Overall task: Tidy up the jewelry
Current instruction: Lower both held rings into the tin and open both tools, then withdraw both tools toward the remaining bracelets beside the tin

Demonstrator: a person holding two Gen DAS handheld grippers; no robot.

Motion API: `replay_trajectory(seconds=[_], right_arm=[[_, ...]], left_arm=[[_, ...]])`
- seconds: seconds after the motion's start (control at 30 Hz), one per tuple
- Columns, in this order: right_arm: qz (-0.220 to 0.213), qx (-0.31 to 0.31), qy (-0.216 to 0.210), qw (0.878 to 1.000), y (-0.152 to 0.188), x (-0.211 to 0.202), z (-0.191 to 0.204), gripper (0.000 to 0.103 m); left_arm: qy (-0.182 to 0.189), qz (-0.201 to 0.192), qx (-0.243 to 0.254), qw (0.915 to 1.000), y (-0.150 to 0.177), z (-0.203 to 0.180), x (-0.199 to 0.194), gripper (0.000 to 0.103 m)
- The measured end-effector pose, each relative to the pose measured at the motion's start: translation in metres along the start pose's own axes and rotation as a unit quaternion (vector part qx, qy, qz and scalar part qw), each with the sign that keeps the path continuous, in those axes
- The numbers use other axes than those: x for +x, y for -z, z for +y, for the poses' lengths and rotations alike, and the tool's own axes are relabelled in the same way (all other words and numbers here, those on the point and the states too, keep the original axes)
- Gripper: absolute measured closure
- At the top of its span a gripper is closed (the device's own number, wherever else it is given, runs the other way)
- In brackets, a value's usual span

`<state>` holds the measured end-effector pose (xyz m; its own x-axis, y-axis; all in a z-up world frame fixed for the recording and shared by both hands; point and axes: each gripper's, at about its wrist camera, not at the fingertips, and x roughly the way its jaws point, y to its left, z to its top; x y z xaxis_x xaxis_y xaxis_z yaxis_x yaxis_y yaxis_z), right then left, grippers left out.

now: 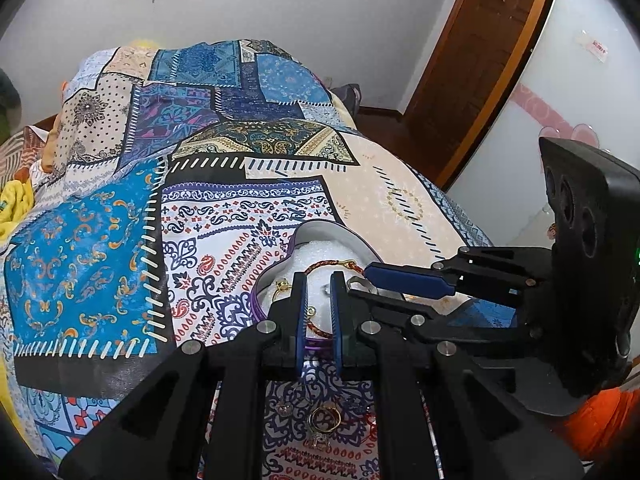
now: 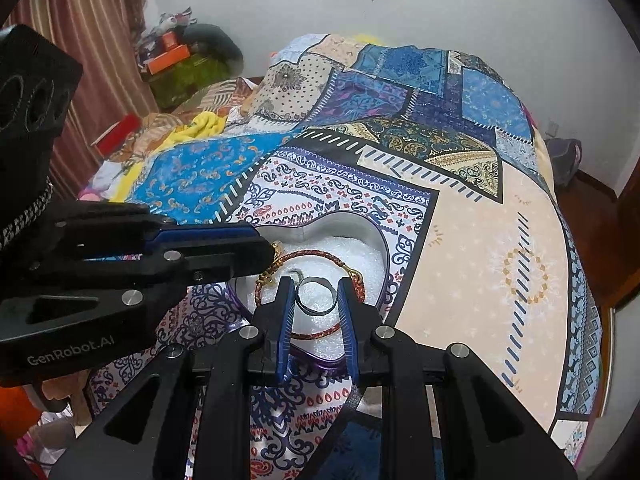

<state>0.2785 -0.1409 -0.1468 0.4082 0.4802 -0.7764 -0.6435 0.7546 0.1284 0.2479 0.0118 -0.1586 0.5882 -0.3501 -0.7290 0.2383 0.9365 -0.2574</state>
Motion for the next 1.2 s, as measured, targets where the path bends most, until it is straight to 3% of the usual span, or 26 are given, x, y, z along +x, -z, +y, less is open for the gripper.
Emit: replay_trajectory(seconds=[0.7, 0.8, 0.87, 1.2], right_arm=[[-0.032, -0.002, 0.031, 0.999, 0.001, -0.045, 0.017, 0.082], [-0.039, -0.002, 0.034, 0.999, 0.003, -0.054, 0.022, 0.082], [-0.042, -0.002, 0.036, 0.998, 0.005, -0.060, 0.025, 0.082], [-0.049, 0.004, 0.037, 0.998, 0.021, -0.075, 0.035, 0.071]], left_arm=[[-0.072, -0.034, 0.022, 0.9966, 0.016, -0.004, -0.059, 0.091], [-0.080, -0.042, 0.021, 0.9957, 0.021, -0.005, -0.072, 0.082], [-0.088, -0.049, 0.021, 0.9947, 0.026, -0.005, -0.081, 0.070], [-0.120, -0.039, 0.029, 0.9916, 0.058, -0.002, -0.106, 0.064]])
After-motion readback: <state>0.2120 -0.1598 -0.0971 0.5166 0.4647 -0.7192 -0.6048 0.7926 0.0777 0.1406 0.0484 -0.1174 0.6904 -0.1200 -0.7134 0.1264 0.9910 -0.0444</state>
